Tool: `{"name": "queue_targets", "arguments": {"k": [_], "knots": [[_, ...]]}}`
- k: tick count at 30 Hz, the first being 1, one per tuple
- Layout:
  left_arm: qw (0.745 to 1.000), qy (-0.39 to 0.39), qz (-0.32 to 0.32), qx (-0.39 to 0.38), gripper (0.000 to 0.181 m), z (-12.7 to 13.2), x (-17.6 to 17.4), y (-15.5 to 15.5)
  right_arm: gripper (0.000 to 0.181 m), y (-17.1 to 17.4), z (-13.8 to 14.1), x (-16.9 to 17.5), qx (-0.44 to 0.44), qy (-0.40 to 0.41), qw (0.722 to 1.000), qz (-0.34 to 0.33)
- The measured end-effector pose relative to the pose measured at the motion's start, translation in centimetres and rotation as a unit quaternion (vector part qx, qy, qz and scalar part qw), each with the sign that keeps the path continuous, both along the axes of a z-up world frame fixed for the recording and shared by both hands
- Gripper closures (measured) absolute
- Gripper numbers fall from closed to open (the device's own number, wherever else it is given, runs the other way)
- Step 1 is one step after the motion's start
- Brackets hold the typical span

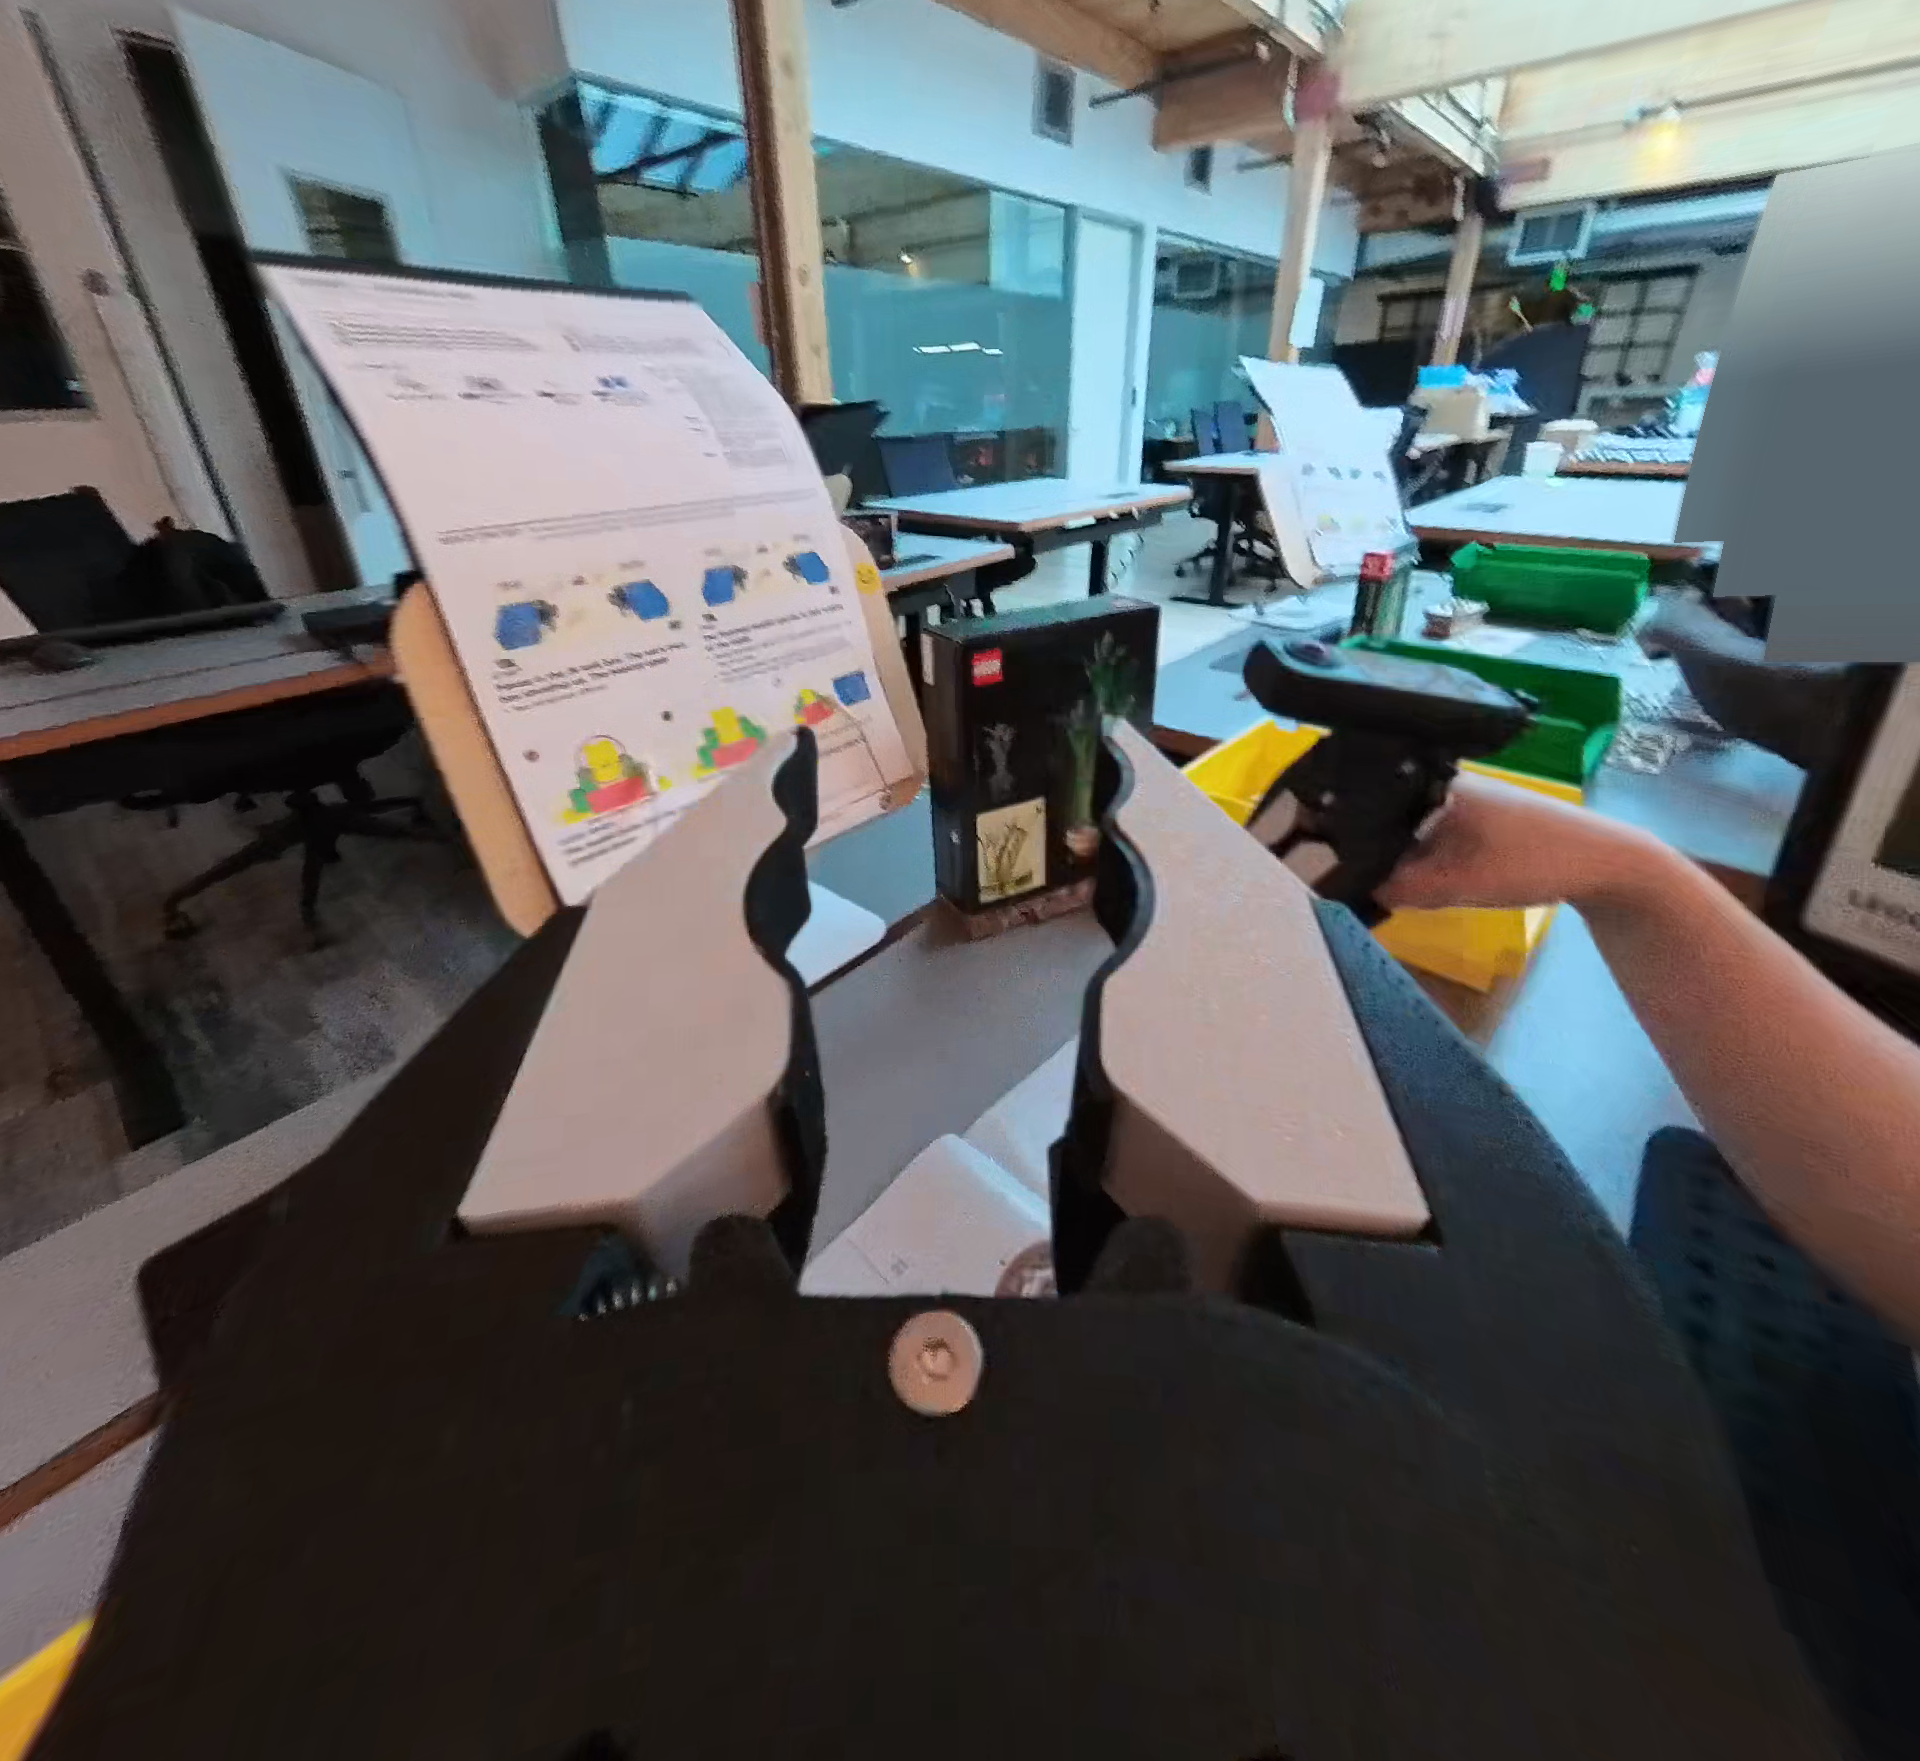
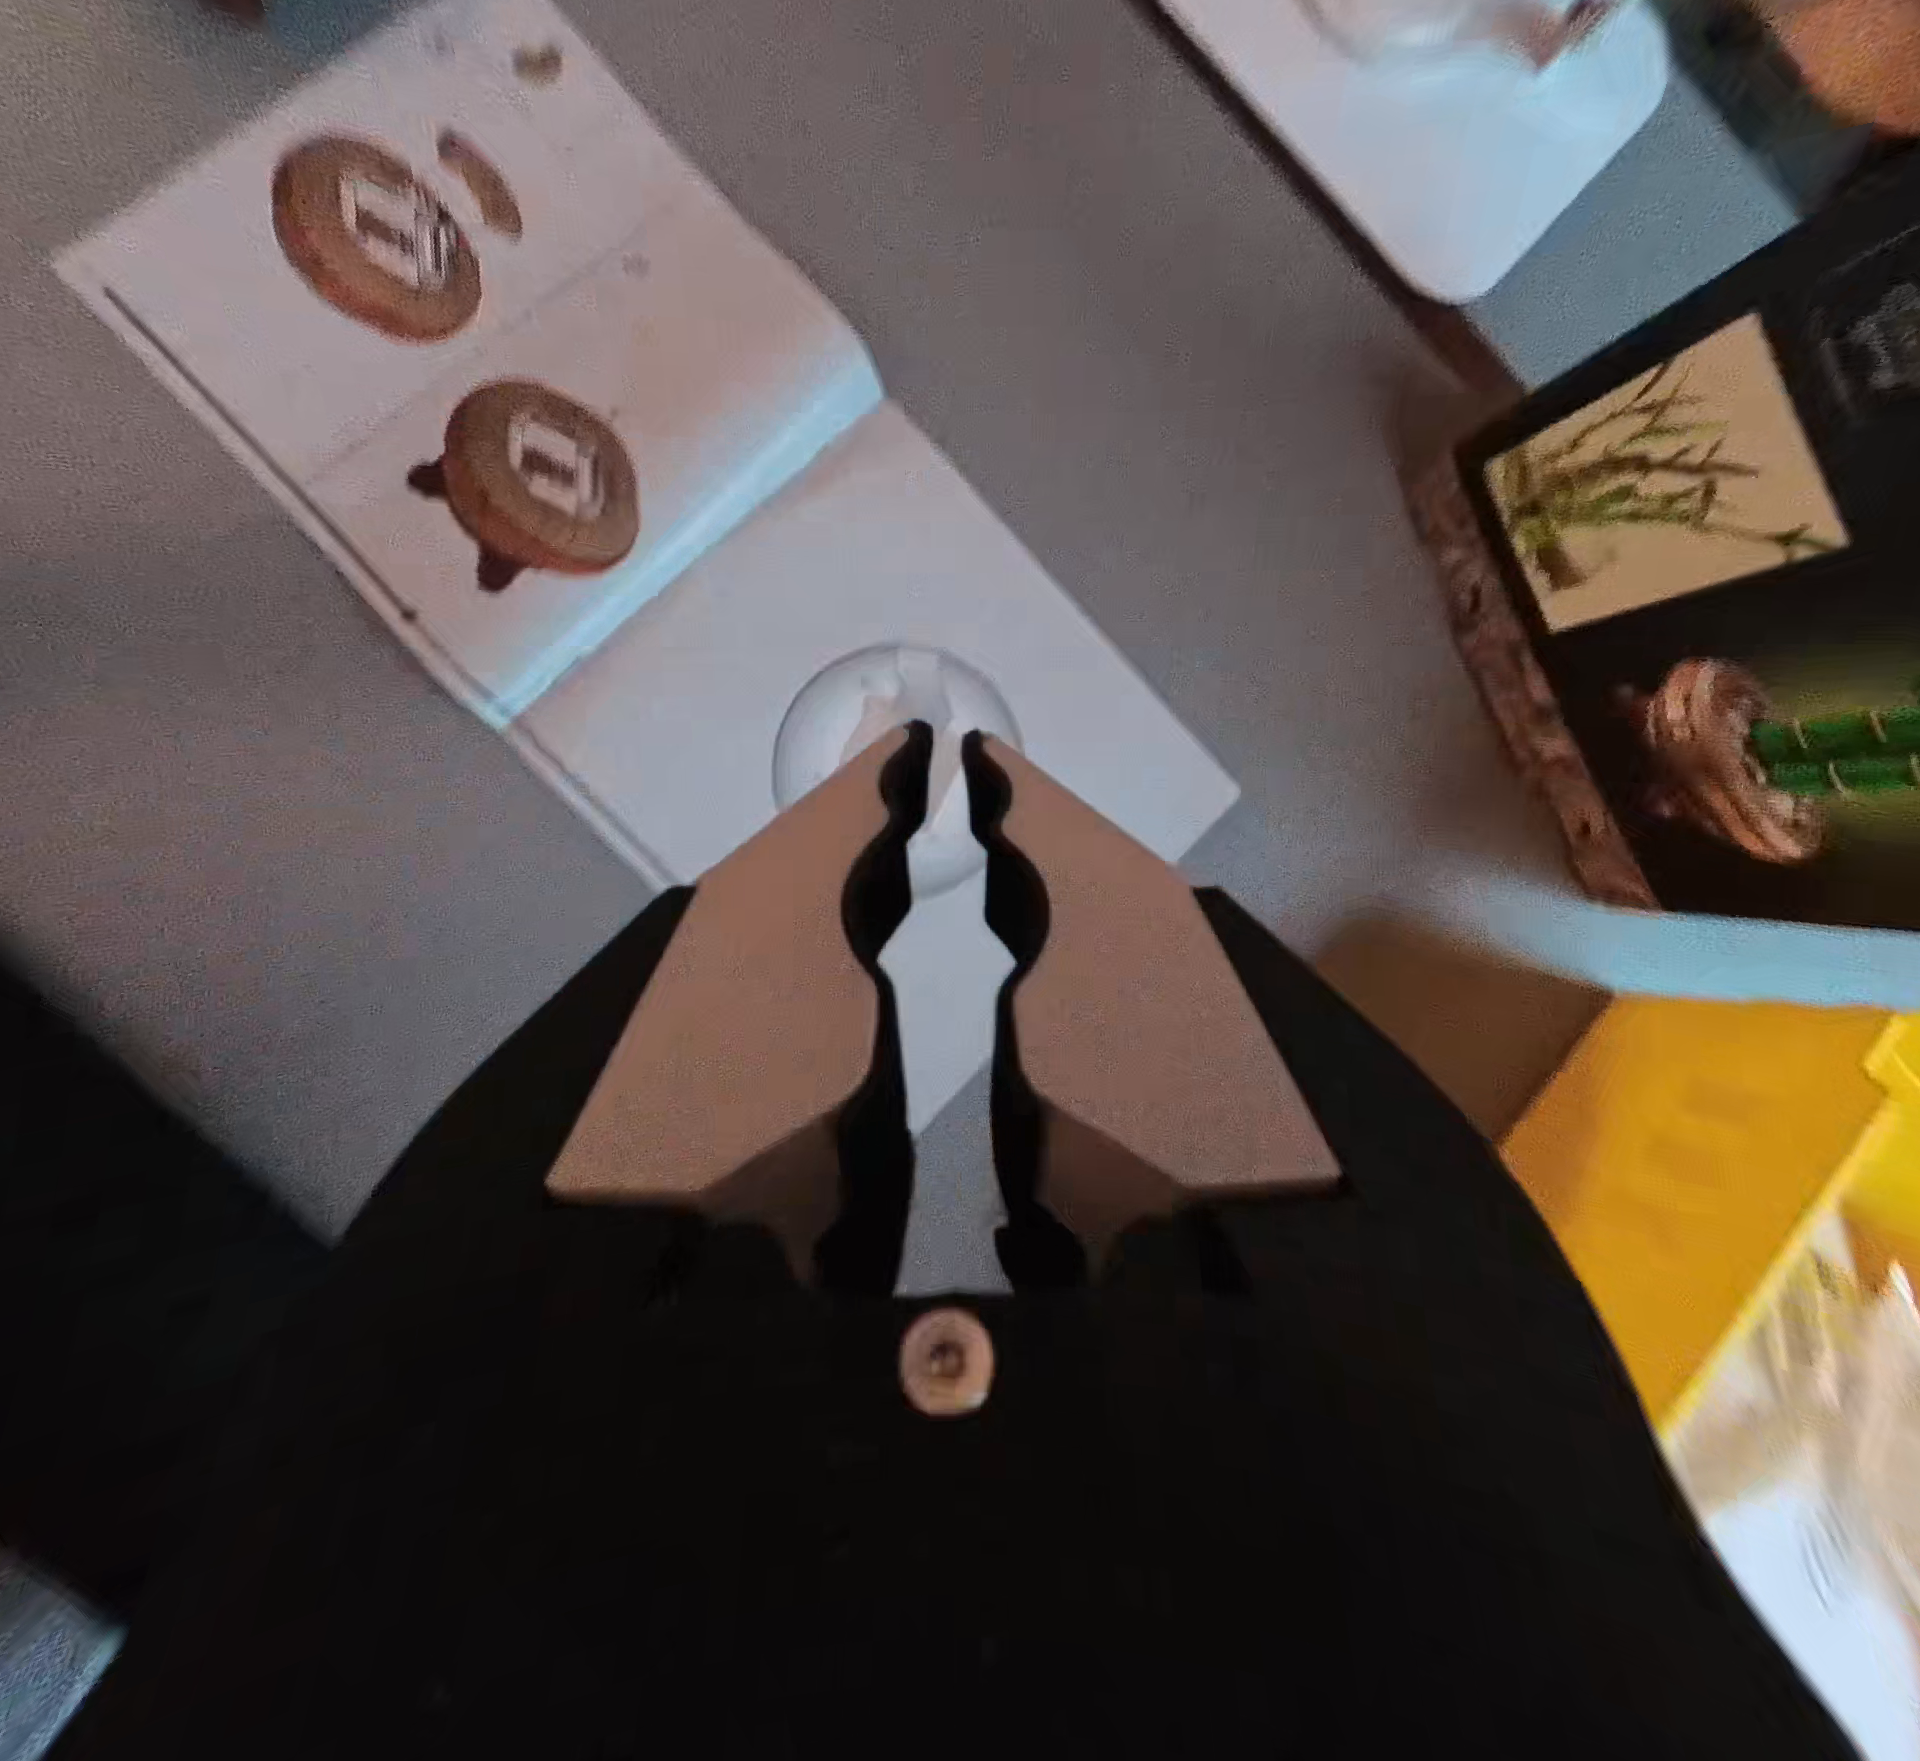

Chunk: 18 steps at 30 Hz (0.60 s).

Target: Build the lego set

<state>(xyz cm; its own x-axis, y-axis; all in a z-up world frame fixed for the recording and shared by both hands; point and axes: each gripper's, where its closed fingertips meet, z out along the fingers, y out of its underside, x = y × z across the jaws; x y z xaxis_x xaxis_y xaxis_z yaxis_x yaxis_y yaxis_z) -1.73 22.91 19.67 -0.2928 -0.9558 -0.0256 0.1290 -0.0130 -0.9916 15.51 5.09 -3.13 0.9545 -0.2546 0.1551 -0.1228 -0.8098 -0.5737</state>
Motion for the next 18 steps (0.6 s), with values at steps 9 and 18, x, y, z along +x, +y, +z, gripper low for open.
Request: {"name": "queue_targets", "arguments": {"k": [9,18], "knots": [[0.97,0.147,-0.074,0.179,0.131,-13.8,6.8,-8.2,0.154,-0.3,-2.0,4.4,0.267,-0.083,0.958,0.054],[0.912,0.301,-0.148,0.237,0.116,-29.4,5.3,-11.4,0.153,-1.0,-2.9,6.6,0.249,-0.152,0.956,0.027]]}}
